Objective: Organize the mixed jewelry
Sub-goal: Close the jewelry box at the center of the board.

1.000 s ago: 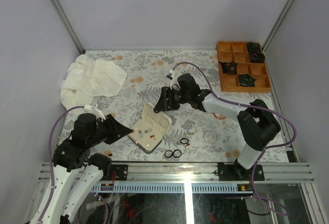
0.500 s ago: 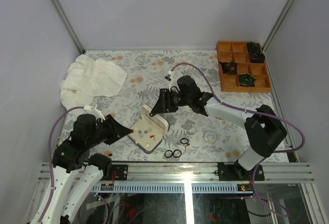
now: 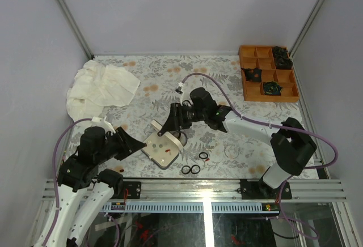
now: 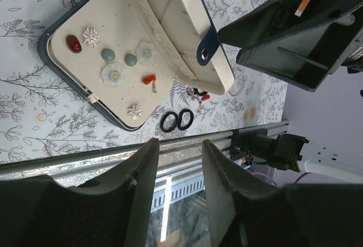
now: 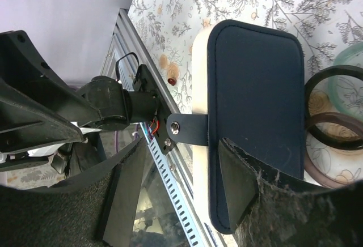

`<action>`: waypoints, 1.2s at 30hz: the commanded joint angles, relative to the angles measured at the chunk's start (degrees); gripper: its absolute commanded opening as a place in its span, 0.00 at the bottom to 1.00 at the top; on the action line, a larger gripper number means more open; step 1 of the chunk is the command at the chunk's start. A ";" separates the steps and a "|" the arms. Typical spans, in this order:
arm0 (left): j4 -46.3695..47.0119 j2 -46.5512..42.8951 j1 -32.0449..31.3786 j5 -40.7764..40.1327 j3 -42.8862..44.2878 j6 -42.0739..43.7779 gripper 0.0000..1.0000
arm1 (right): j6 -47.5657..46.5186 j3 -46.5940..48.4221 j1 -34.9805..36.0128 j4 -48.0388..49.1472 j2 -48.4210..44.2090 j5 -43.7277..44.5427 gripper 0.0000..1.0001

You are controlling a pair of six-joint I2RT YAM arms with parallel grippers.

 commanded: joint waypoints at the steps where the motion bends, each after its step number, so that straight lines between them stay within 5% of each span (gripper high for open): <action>1: -0.86 -0.86 -0.26 1.17 1.93 -0.21 0.36 | 0.97 1.90 2.30 3.26 0.17 -0.84 0.61; 21: -2.39 -1.86 -0.26 -0.05 5.83 -2.08 0.36 | 3.38 3.15 8.22 6.23 5.95 1.45 0.61; 26: 0.83 -2.83 -0.27 -0.23 2.66 -3.95 0.36 | 1.85 1.95 8.26 0.44 3.00 7.71 0.59; 31: 5.41 -3.88 -0.27 -0.96 -2.92 -6.20 0.33 | -3.65 2.80 8.61 -11.24 -2.79 19.11 0.41; 36: 10.52 -5.13 -0.26 -3.11 -7.90 -9.17 0.26 | -9.97 10.23 11.06 -22.03 0.42 26.53 0.38</action>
